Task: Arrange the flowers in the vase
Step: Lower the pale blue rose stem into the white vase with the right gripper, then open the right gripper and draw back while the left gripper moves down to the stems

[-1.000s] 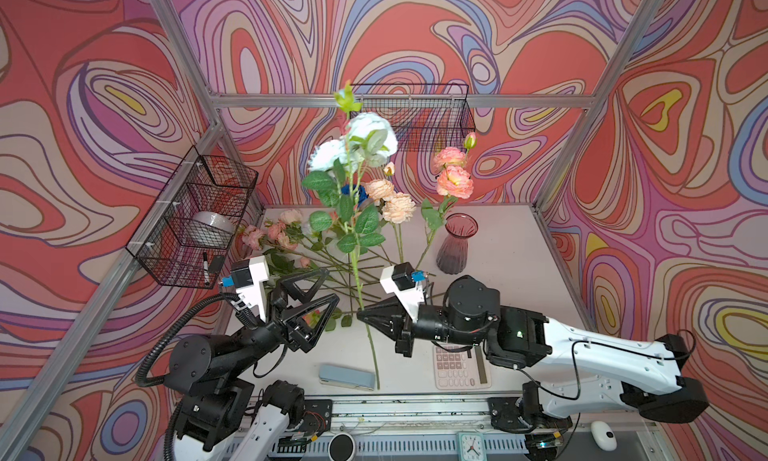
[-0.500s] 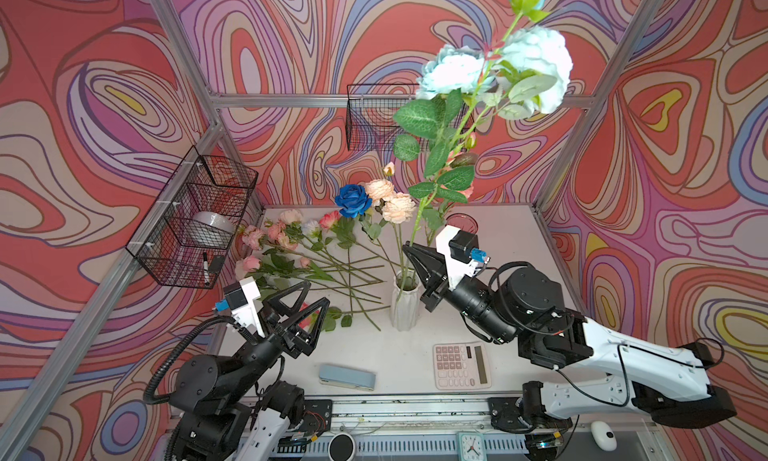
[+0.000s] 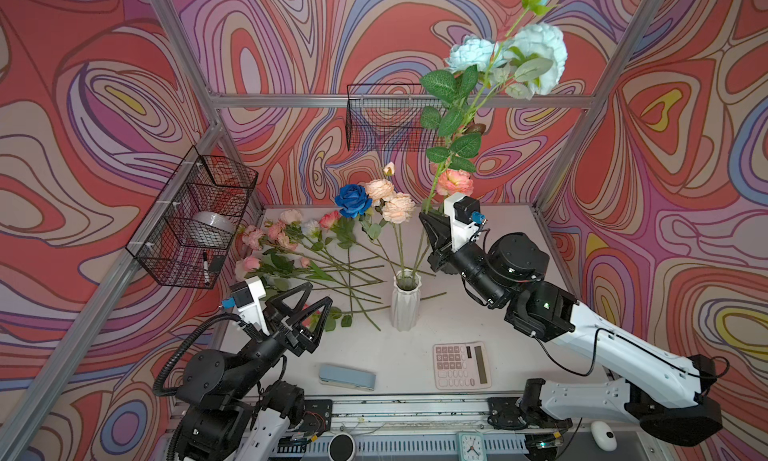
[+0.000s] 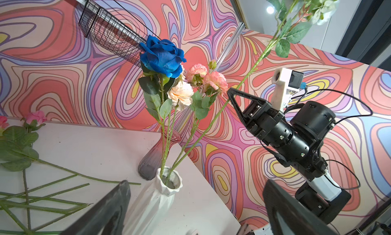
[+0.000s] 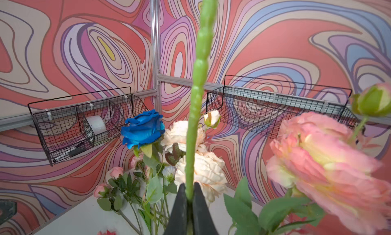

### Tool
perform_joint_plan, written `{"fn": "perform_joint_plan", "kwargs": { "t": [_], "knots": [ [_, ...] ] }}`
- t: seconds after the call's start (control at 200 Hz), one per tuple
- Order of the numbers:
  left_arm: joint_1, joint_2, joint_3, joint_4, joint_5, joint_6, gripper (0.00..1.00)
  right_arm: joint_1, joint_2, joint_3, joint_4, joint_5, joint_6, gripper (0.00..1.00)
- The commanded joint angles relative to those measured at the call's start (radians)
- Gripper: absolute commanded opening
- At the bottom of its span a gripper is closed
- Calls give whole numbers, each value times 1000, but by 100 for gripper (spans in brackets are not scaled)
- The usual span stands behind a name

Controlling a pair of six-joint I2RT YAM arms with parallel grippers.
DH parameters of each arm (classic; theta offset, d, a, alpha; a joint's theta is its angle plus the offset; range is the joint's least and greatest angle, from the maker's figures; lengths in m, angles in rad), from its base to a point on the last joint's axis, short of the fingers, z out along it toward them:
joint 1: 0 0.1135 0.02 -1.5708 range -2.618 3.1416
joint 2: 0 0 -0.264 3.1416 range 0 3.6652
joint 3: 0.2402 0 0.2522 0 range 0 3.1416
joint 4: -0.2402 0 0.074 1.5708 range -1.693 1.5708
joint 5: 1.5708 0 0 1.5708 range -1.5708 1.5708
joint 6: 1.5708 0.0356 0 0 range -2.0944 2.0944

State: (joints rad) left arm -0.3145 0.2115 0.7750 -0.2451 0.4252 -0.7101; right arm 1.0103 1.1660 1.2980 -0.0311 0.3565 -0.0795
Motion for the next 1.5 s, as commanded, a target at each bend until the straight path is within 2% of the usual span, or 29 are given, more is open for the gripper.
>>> {"fn": "perform_joint_plan", "kwargs": {
  "t": [0.0,0.24,0.416,0.496,0.626,0.686,0.781,0.911,1.041,1.207,1.357,1.492],
  "knots": [
    [-2,2,-9,-2,3,2,100,-2,5,-66,10,-71,91,0],
    [-2,6,-41,-3,-6,-8,100,-2,4,-220,27,-52,218,0],
    [-2,27,-63,0,-6,-17,100,-1,17,-259,-58,-16,330,0],
    [-2,35,-72,-1,-5,-20,100,-1,18,-258,-123,-14,376,11],
    [-1,43,-92,-10,-14,-31,100,-1,-14,-271,-180,-51,424,41],
    [-2,49,-97,-13,-25,-37,100,-1,-44,-288,-183,-77,440,51],
    [-2,64,-101,-58,-40,-47,100,-1,-90,-304,-188,-119,461,59],
    [-2,85,-104,-87,-63,-62,100,1,-149,-333,-195,-157,499,65],
    [-2,115,-103,-136,-114,-74,100,1,-211,-385,-186,-166,529,65],
    [-2,218,-95,-244,-218,-98,99,1,-288,-470,-134,-219,535,60],
    [-1,367,-117,-232,-245,-111,87,1,-338,-514,-125,-215,542,51],
    [-1,514,-148,-141,-283,-140,72,1,-362,-529,-127,-204,544,43]
  ]
}}
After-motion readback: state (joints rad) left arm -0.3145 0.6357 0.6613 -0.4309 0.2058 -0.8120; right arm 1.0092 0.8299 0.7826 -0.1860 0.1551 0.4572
